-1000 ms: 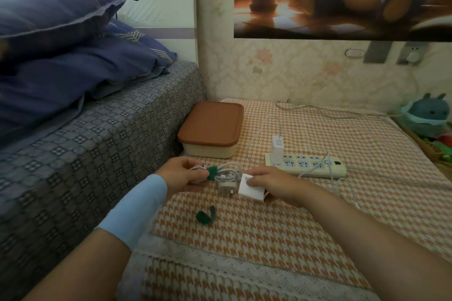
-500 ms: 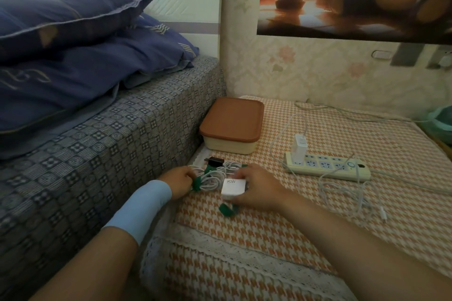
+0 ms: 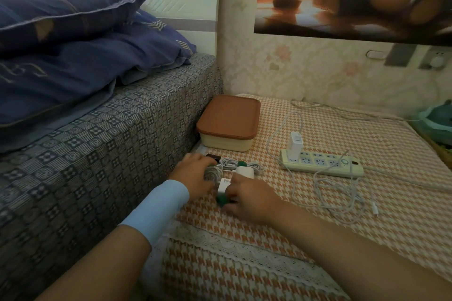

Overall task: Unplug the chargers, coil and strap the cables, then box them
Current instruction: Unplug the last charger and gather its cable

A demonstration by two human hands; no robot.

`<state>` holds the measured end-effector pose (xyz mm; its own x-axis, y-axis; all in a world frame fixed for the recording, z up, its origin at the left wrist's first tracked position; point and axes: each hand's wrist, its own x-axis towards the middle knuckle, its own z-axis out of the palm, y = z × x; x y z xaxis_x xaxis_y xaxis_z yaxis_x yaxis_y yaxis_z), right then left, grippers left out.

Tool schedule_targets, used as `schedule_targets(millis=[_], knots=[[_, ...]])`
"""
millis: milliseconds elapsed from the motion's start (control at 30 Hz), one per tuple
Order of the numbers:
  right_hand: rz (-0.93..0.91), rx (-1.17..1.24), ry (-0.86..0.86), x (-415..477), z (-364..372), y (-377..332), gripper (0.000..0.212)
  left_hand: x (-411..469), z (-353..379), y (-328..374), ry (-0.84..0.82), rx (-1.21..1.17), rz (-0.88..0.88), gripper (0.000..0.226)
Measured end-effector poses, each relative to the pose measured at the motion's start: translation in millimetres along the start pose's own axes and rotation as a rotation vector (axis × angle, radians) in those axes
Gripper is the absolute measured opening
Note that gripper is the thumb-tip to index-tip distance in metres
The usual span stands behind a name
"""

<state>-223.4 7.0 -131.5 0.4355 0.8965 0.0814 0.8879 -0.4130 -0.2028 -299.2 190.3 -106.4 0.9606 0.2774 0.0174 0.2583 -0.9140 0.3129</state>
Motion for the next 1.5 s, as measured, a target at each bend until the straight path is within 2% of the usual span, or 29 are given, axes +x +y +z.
schedule_targets(millis=[100,200,267,400,467,567,667,767,833,933,1100,1200,1300,1400,1467,1500], knots=[[0.084,0.389,0.070,-3.1,-15.1,3.4,0.020,-0.7,-4.4,21.1,0.090,-0.040,0.114,0.038],[0.228,0.680,0.134,-9.9,-38.3,19.3,0.020,1.6,-6.3,45.4,-0.044,-0.427,0.128,0.036],[0.286,0.762,0.173,-19.8,-51.5,33.6,0.018,7.6,-3.6,60.2,-0.124,-0.567,0.160,0.035],[0.367,0.800,0.290,-47.8,-74.0,66.1,0.010,27.8,-2.7,99.9,-0.054,-0.592,0.176,0.016],[0.392,0.786,0.372,-63.6,-84.6,84.6,0.007,38.9,-0.9,126.2,-0.025,-0.614,0.220,0.015],[0.449,0.731,0.495,-91.5,-96.2,117.4,0.007,56.3,8.5,170.0,-0.026,-0.600,0.301,0.027],[0.561,0.607,0.608,-122.2,-104.0,156.4,0.013,71.5,22.3,214.6,-0.055,-0.531,0.358,0.039],[0.694,0.445,0.712,-153.7,-111.8,190.3,0.007,82.3,39.1,252.7,-0.059,-0.429,0.408,0.038],[0.807,0.273,0.673,-174.3,-110.4,211.8,0.005,88.7,51.6,271.7,-0.063,-0.379,0.429,0.033],[0.964,0.076,0.440,-195.4,-95.8,242.8,0.018,96.2,68.1,287.7,-0.036,-0.330,0.427,0.024],[1.087,-0.034,0.253,-206.1,-86.9,269.8,0.021,98.7,76.5,281.5,0.056,-0.359,0.345,0.010],[1.103,-0.119,0.230,-197.6,-89.3,270.6,0.023,98.4,68.5,265.3,0.054,-0.387,0.310,0.014],[1.025,-0.075,0.421,-174.6,-97.8,252.7,0.032,103.9,56.3,246.6,0.093,-0.338,0.165,0.010],[0.758,0.105,0.608,-131.7,-109.2,219.2,0.034,110.9,50.2,222.3,0.137,-0.341,-0.034,0.018],[0.604,0.241,0.617,-100.7,-112.6,194.0,0.034,113.7,50.2,208.0,0.124,-0.392,-0.111,0.018],[0.563,0.302,0.605,-85.9,-112.4,183.3,0.035,115.8,51.4,202.4,0.109,-0.404,-0.127,0.025]])
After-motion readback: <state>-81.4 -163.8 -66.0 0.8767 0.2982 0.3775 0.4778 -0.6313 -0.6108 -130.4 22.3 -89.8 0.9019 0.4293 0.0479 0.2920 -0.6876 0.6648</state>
